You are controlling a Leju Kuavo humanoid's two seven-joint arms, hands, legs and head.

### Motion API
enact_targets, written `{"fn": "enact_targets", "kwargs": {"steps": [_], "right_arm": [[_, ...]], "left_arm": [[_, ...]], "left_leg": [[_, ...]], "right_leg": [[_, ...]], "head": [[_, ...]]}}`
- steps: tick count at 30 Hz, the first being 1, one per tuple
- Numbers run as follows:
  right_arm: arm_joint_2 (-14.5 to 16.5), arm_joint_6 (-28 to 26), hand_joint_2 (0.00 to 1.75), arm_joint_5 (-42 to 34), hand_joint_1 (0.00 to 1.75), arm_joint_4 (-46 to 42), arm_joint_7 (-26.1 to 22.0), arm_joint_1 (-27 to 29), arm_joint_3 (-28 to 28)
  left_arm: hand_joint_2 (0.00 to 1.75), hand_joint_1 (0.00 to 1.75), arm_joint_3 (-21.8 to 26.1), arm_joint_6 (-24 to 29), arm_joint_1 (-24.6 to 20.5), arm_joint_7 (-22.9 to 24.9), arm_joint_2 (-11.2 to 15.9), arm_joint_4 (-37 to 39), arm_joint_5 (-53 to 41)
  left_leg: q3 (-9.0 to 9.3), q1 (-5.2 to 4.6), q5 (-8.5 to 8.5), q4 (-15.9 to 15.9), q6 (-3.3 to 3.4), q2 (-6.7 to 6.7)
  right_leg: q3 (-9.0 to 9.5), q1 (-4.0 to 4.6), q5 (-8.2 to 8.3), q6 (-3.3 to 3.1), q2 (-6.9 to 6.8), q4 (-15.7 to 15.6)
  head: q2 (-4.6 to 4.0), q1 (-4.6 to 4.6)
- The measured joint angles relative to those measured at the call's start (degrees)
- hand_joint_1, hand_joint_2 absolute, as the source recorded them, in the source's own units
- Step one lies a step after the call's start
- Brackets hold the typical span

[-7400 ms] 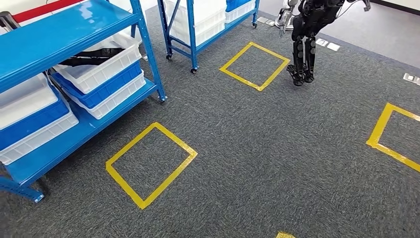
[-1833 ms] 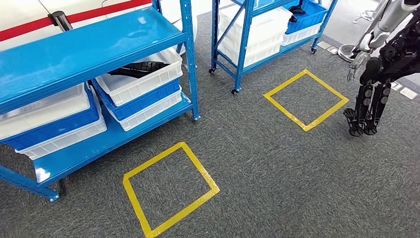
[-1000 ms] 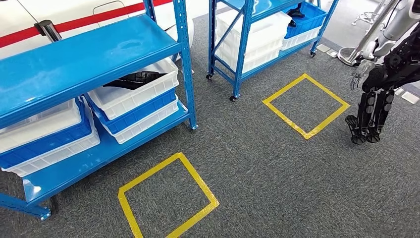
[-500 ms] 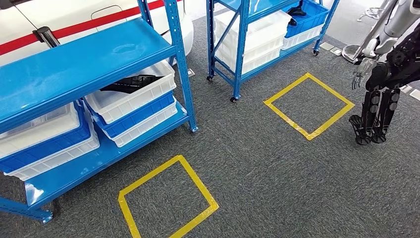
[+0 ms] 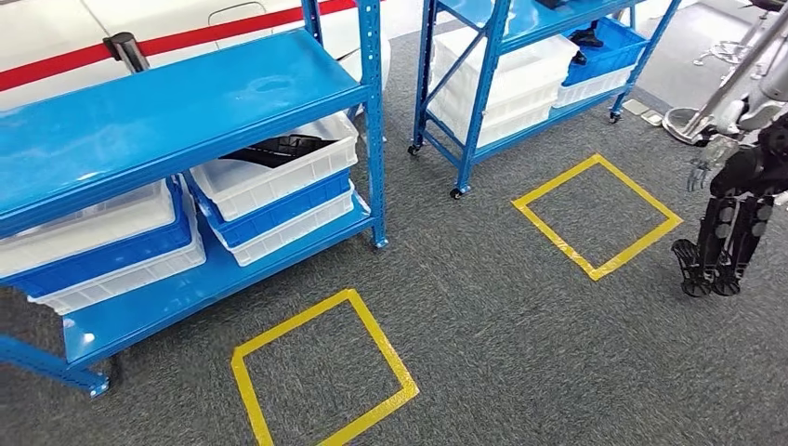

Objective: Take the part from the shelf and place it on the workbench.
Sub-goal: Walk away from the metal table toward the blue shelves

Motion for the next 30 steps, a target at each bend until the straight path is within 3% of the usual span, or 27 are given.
{"fn": "enact_targets", "kwargs": {"steps": [1, 3, 5, 7, 9, 11, 13, 16, 17, 18, 19, 20, 22, 24, 27, 29, 30], "right_arm": [[0.0, 0.0, 0.0, 0.0, 0.0, 0.0, 0.0, 0.0, 0.0], [-0.1, 0.0, 0.0, 0.0, 0.0, 0.0, 0.0, 0.2, 0.0], [-0.1, 0.0, 0.0, 0.0, 0.0, 0.0, 0.0, 0.3, 0.0], [-0.3, 0.0, 0.0, 0.0, 0.0, 0.0, 0.0, 0.3, 0.0], [-0.3, 0.0, 0.0, 0.1, 0.0, 0.0, 0.0, 0.2, 0.0], [-0.3, 0.0, 0.0, 0.2, 0.0, 0.0, 0.0, 0.1, 0.1], [-0.2, 0.0, 0.0, 0.2, 0.0, 0.0, 0.0, 0.0, 0.1], [-0.3, 0.0, 0.0, 0.4, 0.0, 0.0, 0.1, 0.1, 0.1], [-0.3, 0.0, 0.0, 0.5, 0.0, 0.0, 0.1, 0.1, 0.1], [-0.3, 0.0, 0.0, 0.6, 0.0, 0.0, 0.1, 0.2, 0.1], [-0.3, 0.1, 0.0, 0.7, 0.0, 0.0, 0.1, 0.2, 0.2], [-0.3, 0.1, 0.0, 0.9, 0.0, 0.0, 0.1, 0.2, 0.2], [-0.2, 0.1, 0.0, 1.3, 0.0, 0.0, 0.1, 0.1, 0.5], [-0.3, 0.1, 0.0, 1.6, 0.0, 0.0, 0.1, 0.0, 0.8], [-0.2, 0.1, 0.0, 2.0, 0.0, 0.0, -0.1, -0.1, 1.0], [-0.3, 0.1, 0.0, 2.2, 0.0, -0.1, -0.1, -0.1, 1.1], [-0.3, 0.0, 0.0, 2.3, 0.0, -0.1, -0.1, -0.1, 1.1]], "left_arm": [[0.0, 0.0, 0.0, 0.0, 0.0, 0.0, 0.0, 0.0, 0.0], [0.0, 0.0, 0.0, 0.0, 0.1, 0.0, 0.0, 0.0, 0.0], [0.0, 0.0, 0.0, 0.0, 0.1, 0.0, 0.0, 0.0, 0.0], [0.0, 0.0, 0.0, 0.0, 0.1, 0.0, 0.0, 0.0, 0.0], [0.0, 0.0, 0.0, 0.0, 0.1, 0.0, 0.0, 0.0, 0.0], [0.0, 0.0, 0.0, 0.1, 0.2, 0.1, 0.0, 0.0, 0.0], [0.0, 0.0, 0.0, 0.5, 0.2, 0.4, 0.0, 0.0, -0.2], [0.0, 0.0, 0.0, 1.3, 0.1, 1.2, 0.0, 0.0, -0.4], [0.0, 0.0, 0.0, 1.6, 0.0, 1.4, 0.0, 0.0, -0.4], [0.0, 0.0, 0.0, 1.9, 0.1, 1.6, 0.0, 0.0, -0.5], [0.0, 0.0, 0.0, 2.1, 0.1, 1.9, 0.0, 0.0, -0.5], [0.0, 0.0, 0.0, 2.4, 0.1, 2.1, 0.0, 0.0, -0.4], [0.0, 0.0, 0.0, 2.8, 0.0, 2.4, 0.0, 0.0, -0.4], [0.0, 0.0, 0.0, 3.0, -0.2, 2.7, 0.0, 0.0, -0.4], [0.0, 0.0, 0.0, 3.1, -0.2, 2.9, 0.0, 0.0, -0.3], [0.0, 0.0, 0.0, 3.0, -0.2, 2.8, 0.0, 0.0, -0.2], [0.0, 0.0, 0.0, 3.0, -0.2, 2.7, 0.0, 0.0, -0.1]], "left_leg": [[-0.16, -0.07, 0.05, 0.0, 0.01, -0.31], [-0.28, -0.14, 0.13, 0.1, -0.05, -1.05], [-0.22, -0.15, 0.14, 0.2, -0.19, -2.08], [-0.23, -0.28, -0.04, 0.6, -0.57, -3.05], [-0.35, -0.47, -0.27, 0.8, -1.11, -3.66], [-0.45, -0.47, -0.38, 0.9, -1.55, -4.06], [-1.16, -0.31, -1.54, 2.6, -2.12, -2.99], [-6.02, 0.36, -6.81, 12.6, -3.31, -0.53], [-7.8, 0.62, -7.9, 15.9, -3.59, -0.3], [-8.73, 0.83, -7.79, 17.3, -3.79, -0.12], [-8.6, 1.02, -6.62, 16.5, -3.91, 0.1], [-7.24, 1.15, -4.57, 13.4, -3.92, 0.55], [-3.3, 1.05, -1.01, 5.4, -3.61, 2.66], [-1.44, 0.58, -0.29, 1.7, -3.06, 3.85], [-1.05, 0.24, -0.39, 1.1, -2.01, 2.36], [-0.51, 0.47, 0.1, 0.3, -1.21, 1.29], [-0.41, 0.54, 0.2, 0.1, -0.98, 0.77]], "right_leg": [[-1.56, -0.05, -1.39, -0.05, 0.12, 3.1], [-2.27, -0.08, -1.43, 0.52, 0.19, 4.6], [0.59, -0.12, 1.53, 1.55, 0.54, -1.2], [4.04, -0.17, 4.87, 1.82, 1.8, -9.0], [5.14, -0.06, 6.05, 1.09, 2.43, -11.9], [5.41, -0.15, 6.22, 0.33, 1.77, -12.1], [5.83, -0.6, 6.39, -0.28, 1.05, -12.3], [6.07, -0.73, 6.28, -0.83, -0.25, -12.3], [6.08, -0.71, 6.2, -0.9, -0.73, -12.3], [6.11, -0.7, 6.09, -0.93, -1.2, -12.3], [6.21, -0.72, 5.96, -0.92, -1.65, -12.3], [6.39, -0.75, 5.8, -0.83, -2.06, -12.3], [6.74, -0.59, 5.39, -0.39, -2.77, -12.3], [6.93, -0.32, 4.95, 0.3, -3.42, -12.4], [7.65, -0.21, 4.34, 1.3, -4.06, -12.5], [6.79, -0.16, 2.47, 1.23, -2.33, -9.5], [5.1, -0.25, 0.85, 0.93, -1.15, -6.1]], "head": [[0.0, 0.05], [0.0, 0.05], [0.0, 0.06], [0.0, 0.09], [0.0, 0.11], [0.01, 0.14], [0.01, 0.0], [0.02, -0.32], [0.02, -0.33], [0.02, -0.34], [0.01, -0.36], [0.01, -0.37], [0.02, -0.36], [0.02, -0.27], [0.02, -0.2], [0.02, -0.11], [0.02, 0.0]]}}
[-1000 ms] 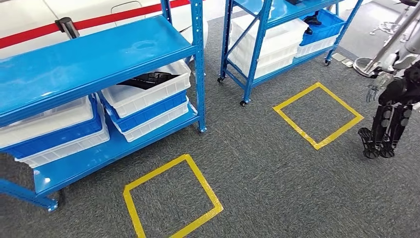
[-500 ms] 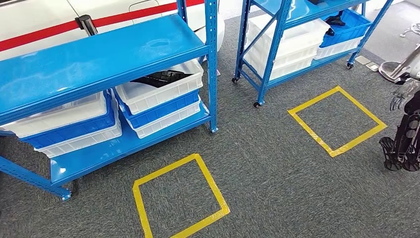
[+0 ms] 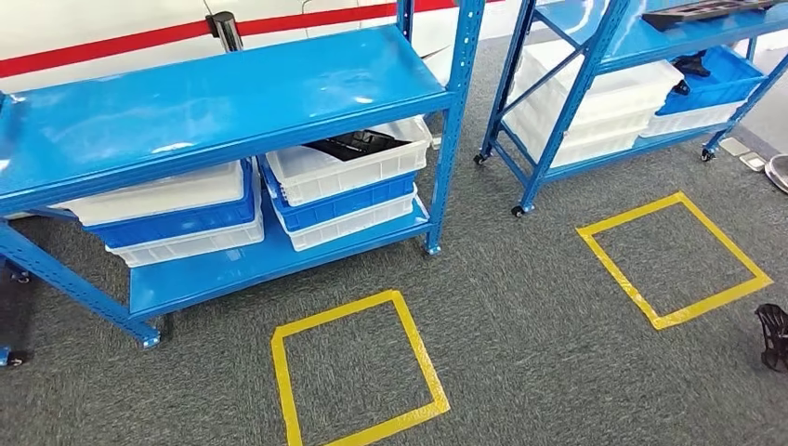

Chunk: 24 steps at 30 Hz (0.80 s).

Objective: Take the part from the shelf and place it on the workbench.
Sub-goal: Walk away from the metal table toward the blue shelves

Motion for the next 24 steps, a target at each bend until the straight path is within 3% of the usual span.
{"fn": "enact_targets", "kwargs": {"steps": [2, 3, 4, 6, 7, 9, 11, 12, 14, 16, 17, 18, 19, 20, 22, 24], "right_arm": [[0.0, 0.0, 0.0, 0.1, 0.0, 0.0, 0.0, 0.1, 0.0], [0.0, 0.0, 0.0, 0.1, 0.0, 0.0, 0.1, 0.2, 0.0], [0.0, 0.0, 0.0, 0.2, 0.0, 0.0, 0.1, 0.3, 0.1], [0.0, 0.0, 0.0, 0.2, 0.0, 0.0, 0.1, 0.4, 0.1], [0.0, 0.0, 0.0, 0.2, 0.0, 0.0, 0.1, 0.4, 0.2], [-0.1, 0.0, 0.0, 0.2, 0.0, 0.1, 0.1, 0.3, 0.3], [0.0, 0.0, 0.0, 0.2, 0.0, 0.1, 0.1, 0.1, 0.4], [0.1, 0.0, 0.0, 0.2, 0.0, 0.1, 0.2, 0.0, 0.4], [0.2, -0.1, 0.0, 0.2, 0.0, 0.1, 0.3, 0.1, 0.4], [0.3, -0.1, 0.0, 0.3, 0.0, 0.1, 0.3, 0.3, 0.5], [0.4, -0.1, 0.0, 0.3, 0.0, 0.1, 0.3, 0.3, 0.5], [0.4, -0.1, 0.0, 0.3, 0.0, 0.1, 0.3, 0.4, 0.5], [0.4, -0.1, 0.0, 0.3, 0.0, 0.1, 0.3, 0.4, 0.5], [0.4, -0.1, 0.0, 0.3, 0.0, 0.1, 0.3, 0.4, 0.5], [0.5, -0.1, 0.0, 0.5, 0.0, 0.1, 0.3, 0.3, 0.6], [0.5, -0.1, 0.0, 0.8, 0.0, 0.1, 0.4, 0.3, 0.8]], "left_arm": [[0.0, 0.0, 0.0, 0.0, 0.0, -0.3, 0.0, 0.0, 0.0], [0.0, 0.0, 0.0, 0.0, 0.0, -0.4, 0.0, 0.0, 0.0], [0.0, 0.0, 0.0, 0.0, 0.0, -0.4, 0.0, 0.0, 0.1], [0.0, 0.0, 0.0, 0.0, 0.1, -0.4, 0.0, 0.0, 0.1], [0.0, 0.0, 0.0, 0.0, 0.1, -0.5, 0.0, 0.0, 0.2], [0.0, 0.0, 0.0, 0.0, 0.2, -0.5, -0.1, 0.0, 0.2], [0.0, 0.0, 0.0, 0.1, 0.3, -0.5, -0.1, 0.0, 0.2], [0.0, 0.0, 0.0, 0.1, 0.4, -0.5, -0.1, 0.0, 0.2], [0.0, 0.0, 0.0, 0.2, 0.4, -0.6, -0.1, 0.0, 0.2], [0.0, 0.0, 0.0, 0.3, 0.3, -0.6, -0.1, 0.0, 0.2], [0.0, 0.0, 0.0, 0.3, 0.3, -0.6, -0.1, 0.0, 0.2], [0.0, 0.0, 0.0, 0.3, 0.3, -0.6, -0.1, 0.0, 0.2], [0.0, 0.0, 0.0, 0.3, 0.3, -0.6, -0.1, 0.0, 0.2], [0.0, 0.0, 0.1, 0.3, 0.4, -0.6, -0.1, 0.0, 0.2], [0.0, 0.0, 0.1, 0.4, 0.3, -0.6, 0.0, 0.0, 0.3], [0.0, 0.0, 0.1, 0.4, 0.1, -0.5, 0.0, 0.0, 0.3]], "left_leg": [[-0.03, -0.12, -0.01, 0.0, 0.23, -1.31], [-0.02, -0.18, -0.04, 0.0, 0.28, -2.05], [0.04, -0.2, -0.07, 0.1, 0.27, -2.81], [0.23, -0.21, -0.18, 0.2, 0.11, -4.28], [0.29, -0.33, -0.32, 0.3, -0.1, -4.91], [0.24, -0.52, -0.65, 0.6, -0.61, -5.76], [0.12, -0.45, -0.78, 0.6, -1.13, -6.31], [0.02, -0.35, -0.92, 0.8, -1.37, -6.11], [-1.06, -0.2, -2.54, 3.3, -2.01, -4.16], [-4.34, 0.07, -6.06, 10.0, -2.76, -1.77], [-6.32, 0.28, -7.54, 13.7, -3.08, -1.27], [-7.8, 0.47, -8.16, 16.2, -3.32, -1.0], [-8.28, 0.63, -7.66, 16.8, -3.45, -0.83], [-7.58, 0.75, -6.14, 15.0, -3.48, -0.55], [-3.76, 0.72, -2.4, 7.3, -3.09, 1.36], [-0.87, 0.29, -0.83, 1.9, -2.34, 3.11]], "right_leg": [[-4.18, -0.01, -2.86, -0.33, 1.11, 7.5], [-5.65, -0.01, -3.17, -0.12, 1.28, 9.6], [-6.07, -0.01, -2.43, 0.31, 1.41, 9.4], [-3.83, -0.08, 1.47, 1.36, 2.24, 2.7], [-2.46, -0.07, 3.47, 1.55, 2.99, -1.1], [-0.97, -0.05, 5.73, 0.96, 3.89, -5.5], [-0.69, 0.01, 6.11, -0.12, 3.44, -5.9], [-0.48, -0.11, 6.21, -0.5, 3.1, -6.0], [-0.11, -0.49, 6.39, -1.25, 2.26, -6.2], [0.01, -0.45, 6.25, -1.74, 1.25, -6.2], [0.06, -0.39, 6.14, -1.88, 0.67, -6.2], [0.08, -0.36, 6.05, -1.97, 0.11, -6.2], [0.11, -0.35, 5.94, -2.01, -0.42, -6.2], [0.23, -0.36, 5.82, -2.0, -0.91, -6.2], [0.67, -0.3, 5.48, -1.74, -1.74, -6.2], [0.98, 0.0, 5.04, -1.14, -2.5, -6.2]], "head": [[0.01, 0.2], [0.01, 0.21], [0.01, 0.22], [0.0, 0.23], [0.01, 0.23], [0.01, 0.23], [0.02, 0.19], [0.02, 0.17], [0.02, 0.01], [0.02, -0.16], [0.01, -0.17], [0.01, -0.17], [0.01, -0.2], [0.01, -0.21], [0.02, -0.25], [0.02, -0.2]]}}
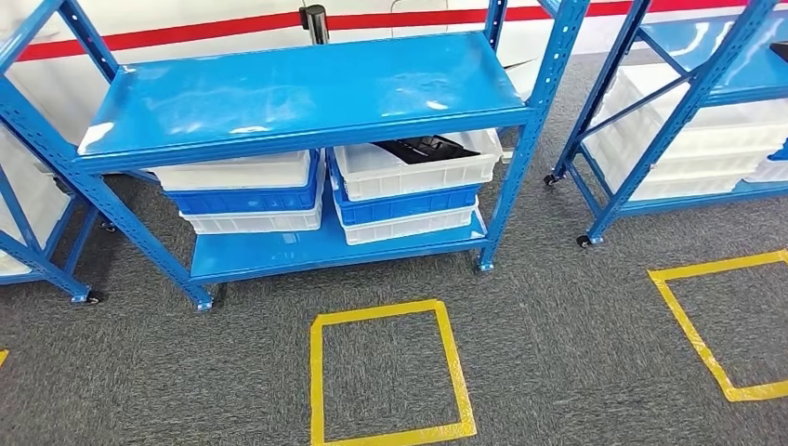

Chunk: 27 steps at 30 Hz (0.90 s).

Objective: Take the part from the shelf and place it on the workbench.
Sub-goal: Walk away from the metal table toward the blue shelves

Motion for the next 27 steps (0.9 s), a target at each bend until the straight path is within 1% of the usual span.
{"fn": "enact_targets", "kwargs": {"steps": [1, 2, 3, 4, 5, 6, 7, 8, 9, 10, 11, 12, 13, 14, 15, 16, 17, 18, 19, 20, 21, 22, 23, 24, 25, 26, 27], "right_arm": [[0.0, 0.0, 0.0, 0.2, 0.0, 0.0, 0.1, 0.0, 0.1], [0.0, 0.0, 0.0, 0.3, 0.0, 0.0, 0.2, -0.1, 0.2], [0.0, 0.0, 0.0, 0.4, 0.0, 0.0, 0.3, -0.1, 0.3], [0.0, 0.0, 0.0, 0.5, 0.0, 0.0, 0.3, -0.2, 0.3], [0.1, 0.0, 0.0, 0.5, 0.0, 0.0, 0.4, -0.2, 0.4], [0.0, 0.0, 0.0, 0.6, 0.0, 0.0, 0.4, -0.2, 0.4], [0.0, 0.0, 0.0, 0.6, 0.0, 0.0, 0.5, -0.2, 0.4], [0.0, 0.0, 0.0, 0.6, 0.0, 0.0, 0.5, -0.1, 0.5], [0.0, 0.0, 0.0, 0.6, 0.0, 0.0, 0.5, -0.1, 0.5], [-0.1, 0.0, 0.0, 0.6, 0.0, 0.0, 0.5, 0.0, 0.5], [-0.1, 0.0, 0.0, 0.6, 0.0, 0.0, 0.6, 0.0, 0.5], [-0.1, 0.0, 0.0, 0.6, 0.0, 0.0, 0.6, 0.1, 0.5], [-0.2, 0.0, 0.0, 0.6, 0.0, 0.0, 0.6, 0.1, 0.5], [-0.2, 0.0, 0.0, 0.6, 0.0, 0.0, 0.6, 0.0, 0.5], [-0.2, 0.0, 0.0, 0.6, 0.0, 0.0, 0.6, 0.0, 0.5], [-0.2, 0.0, 0.0, 0.6, 0.0, 0.0, 0.6, -0.1, 0.5], [-0.1, 0.0, 0.0, 0.6, 0.0, 0.0, 0.6, -0.2, 0.6], [-0.1, 0.0, 0.0, 0.6, 0.0, 0.0, 0.6, -0.3, 0.6], [-0.1, 0.0, 0.0, 0.6, 0.0, 0.0, 0.6, -0.3, 0.6], [0.0, 0.0, 0.0, 0.6, 0.0, 0.0, 0.6, -0.3, 0.6], [0.0, 0.0, 0.0, 0.6, 0.0, 0.0, 0.6, -0.3, 0.6], [0.0, 0.0, 0.0, 0.6, 0.0, 0.0, 0.6, -0.2, 0.6], [0.0, 0.0, 0.0, 0.6, 0.0, 0.0, 0.6, -0.2, 0.6], [0.0, 0.0, 0.0, 0.6, 0.0, 0.0, 0.6, -0.1, 0.6], [0.0, 0.0, 0.0, 0.6, 0.0, 0.0, 0.6, -0.1, 0.6], [0.0, 0.0, 0.0, 0.7, 0.0, 0.0, 0.6, -0.2, 0.6], [0.0, -0.1, 0.0, 0.8, 0.0, 0.0, 0.6, -0.2, 0.6]], "left_arm": [[0.0, 0.0, 0.0, 0.0, -0.1, 0.0, 0.0, 0.0, 0.0], [0.0, 0.0, 0.0, 0.0, -0.1, 0.0, 0.0, 0.0, 0.0], [0.0, 0.0, 0.0, 0.0, -0.1, 0.1, 0.0, 0.0, 0.0], [0.0, 0.0, 0.0, 0.0, -0.1, 0.1, 0.0, 0.0, 0.0], [0.0, 0.0, 0.0, 0.0, -0.1, 0.1, -0.1, 0.0, 0.0], [0.0, 0.0, 0.0, 0.0, -0.1, 0.1, -0.1, 0.0, 0.0], [0.0, 0.0, 0.0, 0.0, -0.1, 0.1, -0.1, 0.0, 0.0], [0.0, 0.0, 0.0, 0.0, -0.2, 0.1, -0.1, 0.0, 0.0], [0.0, 0.0, 0.0, 0.0, -0.2, 0.1, -0.1, 0.0, 0.0], [0.0, 0.0, 0.0, 0.0, -0.1, 0.1, -0.1, 0.0, 0.0], [0.0, 0.0, 0.0, 0.0, -0.1, 0.1, -0.1, 0.0, 0.0], [0.0, 0.0, 0.0, 0.0, -0.1, 0.1, -0.2, 0.0, 0.0], [0.0, 0.0, 0.0, 0.0, -0.1, 0.1, -0.2, 0.0, 0.0], [0.0, 0.0, 0.0, 0.0, -0.1, 0.1, -0.2, 0.0, 0.0], [0.0, 0.0, 0.0, 0.0, -0.1, 0.1, -0.2, 0.0, 0.0], [0.0, 0.0, 0.0, 0.0, 0.0, 0.1, -0.2, 0.0, 0.0], [0.0, 0.0, 0.0, 0.0, 0.0, 0.1, -0.2, 0.0, 0.0], [0.0, 0.0, 0.0, 0.0, 0.1, 0.1, -0.2, 0.0, 0.0], [0.0, 0.0, 0.0, 0.0, 0.2, 0.1, -0.2, 0.0, 0.0], [0.0, 0.0, 0.0, 0.0, 0.2, 0.1, -0.2, 0.0, 0.0], [0.0, 0.0, 0.0, 0.0, 0.2, 0.1, -0.2, 0.0, 0.0], [0.0, 0.0, 0.0, 0.0, 0.1, 0.1, -0.2, 0.0, 0.0], [0.0, 0.0, 0.0, 0.0, 0.1, 0.1, -0.2, 0.0, 0.0], [0.0, 0.0, 0.0, 0.0, 0.1, 0.1, -0.2, 0.0, 0.0], [0.0, 0.0, 0.0, 0.0, 0.1, 0.1, -0.2, 0.0, 0.0], [0.0, 0.0, 0.0, 0.0, 0.1, 0.1, -0.2, 0.0, 0.0], [0.0, 0.0, 0.0, 0.0, 0.2, 0.1, -0.2, 0.0, 0.0]], "left_leg": [[0.39, -0.27, -0.08, -0.8, 0.37, 0.21], [0.38, -0.47, -0.13, -0.8, 0.68, -0.4], [0.53, -0.39, 0.05, -1.1, 1.1, -1.03], [0.76, -0.33, 0.33, -1.5, 1.46, -1.56], [0.98, -0.2, 0.64, -1.9, 1.84, -2.13], [1.18, -0.04, 0.94, -2.3, 2.16, -2.67], [1.17, -0.12, 0.99, -2.3, 2.31, -3.2], [1.11, -0.12, 1.0, -2.3, 2.43, -3.87], [1.09, -0.15, 0.99, -2.3, 2.46, -4.59], [1.1, -0.14, 0.96, -2.3, 2.45, -5.39], [1.17, -0.12, 0.92, -2.2, 2.38, -6.16], [1.27, -0.08, 0.85, -2.2, 2.26, -6.92], [1.3, -0.05, 0.73, -2.0, 2.05, -7.57], [1.29, -0.16, 0.51, -1.7, 1.73, -8.15], [1.21, -0.25, 0.31, -1.5, 1.4, -8.55], [1.11, -0.32, 0.13, -1.4, 1.08, -8.82], [1.06, -0.33, 0.02, -1.4, 0.78, -9.06], [1.0, -0.17, -0.02, -1.4, 0.57, -9.07], [0.85, -0.07, -0.29, -1.0, 0.34, -8.48], [0.32, 0.0, -1.05, 0.2, 0.09, -7.48], [-0.83, 0.05, -2.5, 2.8, -0.15, -6.25], [-2.6, 0.07, -4.41, 6.4, -0.4, -5.04], [-4.77, 0.12, -6.31, 10.6, -0.59, -4.4], [-6.7, 0.16, -7.55, 14.2, -0.69, -4.1], [-7.8, 0.16, -7.69, 15.9, -0.68, -3.96], [-7.77, 0.16, -6.66, 15.4, -0.56, -3.84], [-6.52, 0.12, -4.76, 12.7, -0.28, -3.69]], "right_leg": [[0.14, 0.09, -0.18, 0.33, -0.41, -0.1], [0.33, 0.14, -0.3, 0.65, -0.88, -0.2], [0.59, 0.13, -0.44, 0.99, -1.1, -0.2], [0.66, 0.12, -0.79, 1.22, -0.69, 0.2], [0.26, 0.12, -1.62, 1.25, 0.24, 1.5], [-0.85, 0.1, -2.92, 1.14, 1.48, 4.0], [-2.59, 0.0, -4.57, 0.85, 2.66, 7.6], [-4.7, -0.03, -6.11, 0.67, 3.33, 11.6], [-6.45, -0.06, -6.97, 0.75, 3.62, 14.7], [-7.4, -0.09, -6.92, 1.09, 3.77, 16.0], [-7.22, -0.15, -5.85, 1.63, 3.87, 14.9], [-5.94, -0.29, -4.0, 2.24, 4.18, 11.6], [-4.29, -0.53, -2.08, 2.74, 4.9, 7.4], [-2.96, -0.65, -0.59, 2.85, 5.49, 3.9], [-2.07, -0.7, 0.35, 2.64, 5.96, 1.5], [-1.82, -0.59, 0.61, 2.14, 6.17, 0.6], [-1.68, -0.39, 0.66, 1.54, 5.85, 0.6], [-1.5, -0.45, 0.74, 1.02, 5.53, 0.5], [-1.28, -0.53, 0.83, 0.61, 5.21, 0.5], [-1.07, -0.65, 0.91, 0.24, 4.81, 0.4], [-1.0, -0.7, 0.92, -0.09, 4.37, 0.3], [-0.94, -0.57, 0.83, -0.32, 3.9, 0.3], [-0.92, -0.43, 0.71, -0.55, 3.34, 0.3], [-0.89, -0.3, 0.6, -0.69, 2.78, 0.3], [-0.83, -0.2, 0.5, -0.81, 2.23, 0.4], [-0.71, -0.1, 0.36, -0.89, 1.75, 0.4], [-0.51, -0.01, 0.22, -0.91, 1.42, 0.3]], "head": [[0.01, 0.03], [0.0, 0.05], [0.0, 0.05], [0.0, 0.09], [0.0, 0.15], [0.01, 0.28], [0.0, 0.38], [0.0, 0.5], [0.0, 0.58], [0.0, 0.61], [0.01, 0.65], [0.01, 0.66], [0.0, 0.71], [0.0, 0.78], [0.0, 0.79], [0.0, 0.8], [0.01, 0.76], [0.01, 0.68], [0.01, 0.64], [0.01, 0.49], [0.01, 0.34], [0.01, 0.2], [0.01, 0.08], [0.01, 0.07], [0.01, 0.07], [0.01, 0.06], [0.01, 0.05]]}}
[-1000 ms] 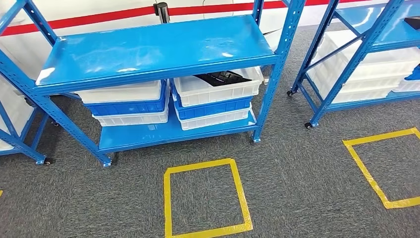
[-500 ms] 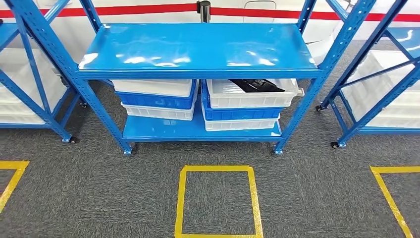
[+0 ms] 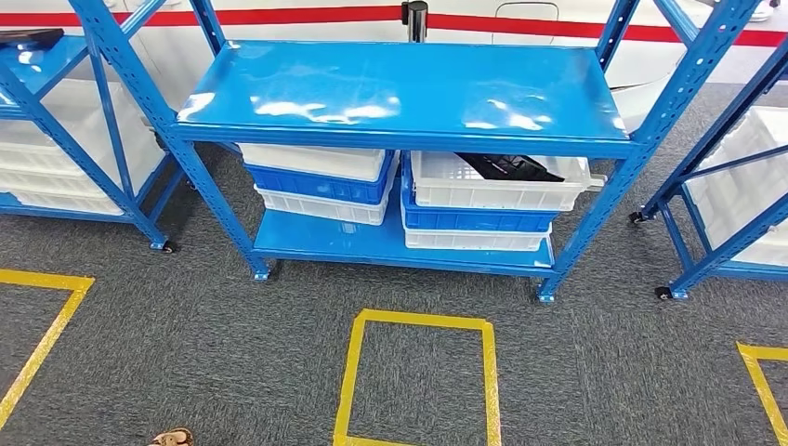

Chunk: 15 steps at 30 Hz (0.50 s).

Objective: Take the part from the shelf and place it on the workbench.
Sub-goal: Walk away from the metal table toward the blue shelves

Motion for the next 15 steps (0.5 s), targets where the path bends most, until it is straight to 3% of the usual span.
{"fn": "enact_targets", "kwargs": {"steps": [2, 4, 6, 8, 10, 12, 13, 14, 15], "right_arm": [[0.1, -0.3, 0.0, -0.2, 0.0, 0.0, -0.1, -0.1, 0.0], [0.2, -0.8, 0.0, -0.9, 0.0, 0.0, -0.4, -0.3, 0.0], [0.4, -1.1, 0.0, -1.3, 0.0, 0.0, -0.9, -0.4, -0.1], [0.4, -1.1, 0.87, -1.4, 0.0, 0.0, -1.1, -0.4, -0.1], [0.3, -1.1, 1.75, -1.4, 0.0, 0.0, -1.2, -0.3, -0.1], [0.2, -1.1, 1.75, -1.6, 0.0, 0.0, -1.2, -0.1, -0.1], [0.1, -1.1, 1.75, -1.7, 0.0, 0.0, -1.2, 0.0, -0.2], [0.1, -1.0, 1.75, -1.9, 0.0, 0.0, -1.3, 0.1, -0.2], [0.0, -1.0, 1.75, -2.0, 0.0, 0.0, -1.3, 0.1, -0.3]], "left_arm": [[0.0, 0.0, 0.0, 0.0, 0.0, 0.0, 0.1, 0.0, 0.0], [0.0, 0.0, 0.0, -0.1, -0.1, 0.0, 0.2, -0.1, 0.0], [0.87, 0.0, 0.0, -0.1, 0.0, 0.1, 0.3, -0.1, -0.1], [1.75, 0.0, 0.0, 0.0, 0.0, 0.3, 0.2, -0.1, -0.1], [1.75, 0.0, 0.0, 0.0, -0.1, 0.4, 0.2, -0.2, -0.1], [1.75, 0.0, 0.0, 0.0, -0.3, 0.5, 0.2, -0.2, -0.4], [1.75, 0.0, 0.0, 0.0, -0.3, 0.7, 0.2, -0.2, -0.6], [1.75, 0.0, 0.0, 0.0, -0.3, 0.9, 0.2, -0.2, -0.8], [1.75, 0.0, 0.0, 0.0, -0.3, 1.0, 0.2, -0.2, -1.1]], "left_leg": [[4.0, -0.29, 3.72, -8.0, 0.96, 0.77], [6.27, -0.74, 4.83, -12.5, 1.77, 1.54], [6.59, -0.99, 4.76, -13.3, 2.24, 1.48], [7.22, -0.7, 5.28, -14.4, 2.7, 1.06], [7.71, -0.39, 5.68, -15.2, 3.03, 0.66], [7.75, -0.44, 5.63, -15.3, 3.18, 0.1], [7.8, -0.46, 5.57, -15.3, 3.17, -0.23], [7.88, -0.44, 5.5, -15.2, 3.09, -0.58], [8.04, -0.4, 5.39, -15.2, 2.93, -0.91]], "right_leg": [[0.31, 0.28, -0.36, 0.2, -0.43, 0.0], [0.36, 0.55, -0.66, 0.61, -0.72, 0.0], [0.65, 0.69, -0.75, 1.1, -1.08, -0.3], [0.53, 0.75, -1.38, 1.44, -0.41, 0.5], [-1.88, 0.65, -3.77, 1.23, 1.29, 5.5], [-5.96, 0.42, -6.57, 1.09, 2.26, 13.0], [-7.37, 0.28, -7.01, 1.36, 2.37, 15.3], [-7.73, 0.13, -6.41, 1.89, 2.41, 15.3], [-6.8, -0.07, -4.81, 2.57, 2.42, 12.8]], "head": [[0.0, 0.02], [0.0, 0.05], [0.0, 0.02], [0.0, 0.04], [0.01, 0.21], [0.02, 0.3], [0.02, 0.3], [0.02, 0.31], [0.02, 0.32]]}}
